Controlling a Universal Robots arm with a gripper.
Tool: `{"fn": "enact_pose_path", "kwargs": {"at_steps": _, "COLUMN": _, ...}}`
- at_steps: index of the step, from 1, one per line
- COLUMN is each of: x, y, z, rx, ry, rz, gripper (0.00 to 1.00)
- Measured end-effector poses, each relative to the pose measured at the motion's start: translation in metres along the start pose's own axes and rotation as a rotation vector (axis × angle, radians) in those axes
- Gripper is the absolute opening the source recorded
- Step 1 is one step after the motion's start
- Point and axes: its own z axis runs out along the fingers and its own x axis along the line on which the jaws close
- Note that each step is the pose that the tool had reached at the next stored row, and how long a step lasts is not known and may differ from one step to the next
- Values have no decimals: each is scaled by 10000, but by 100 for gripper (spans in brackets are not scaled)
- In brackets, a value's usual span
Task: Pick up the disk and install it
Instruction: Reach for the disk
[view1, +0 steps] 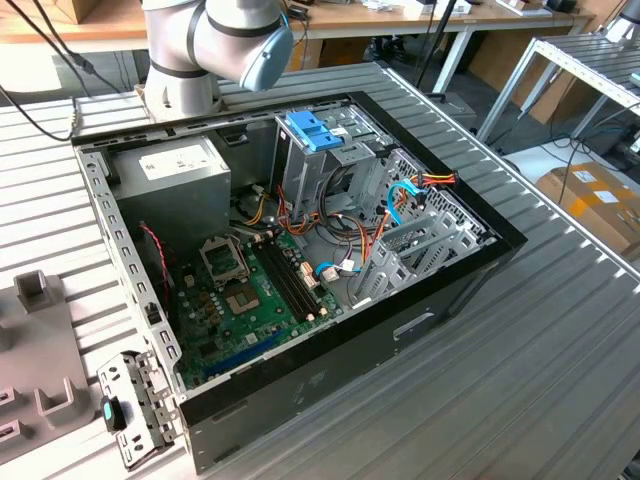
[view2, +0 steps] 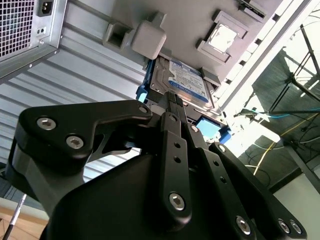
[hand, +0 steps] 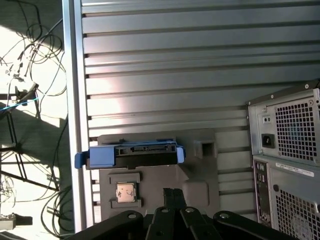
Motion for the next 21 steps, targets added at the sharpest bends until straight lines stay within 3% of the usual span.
{"fn": "enact_pose_path", "kwargs": {"at_steps": 5, "x": 53, "y": -5, "z": -1, "rx": 0, "ry": 0, "rz": -1, "gripper": 11}}
{"fn": "enact_pose_path", "kwargs": {"at_steps": 21, "x": 80, "y": -5, "z": -1, "rx": 0, "ry": 0, "rz": 0, "gripper": 11}}
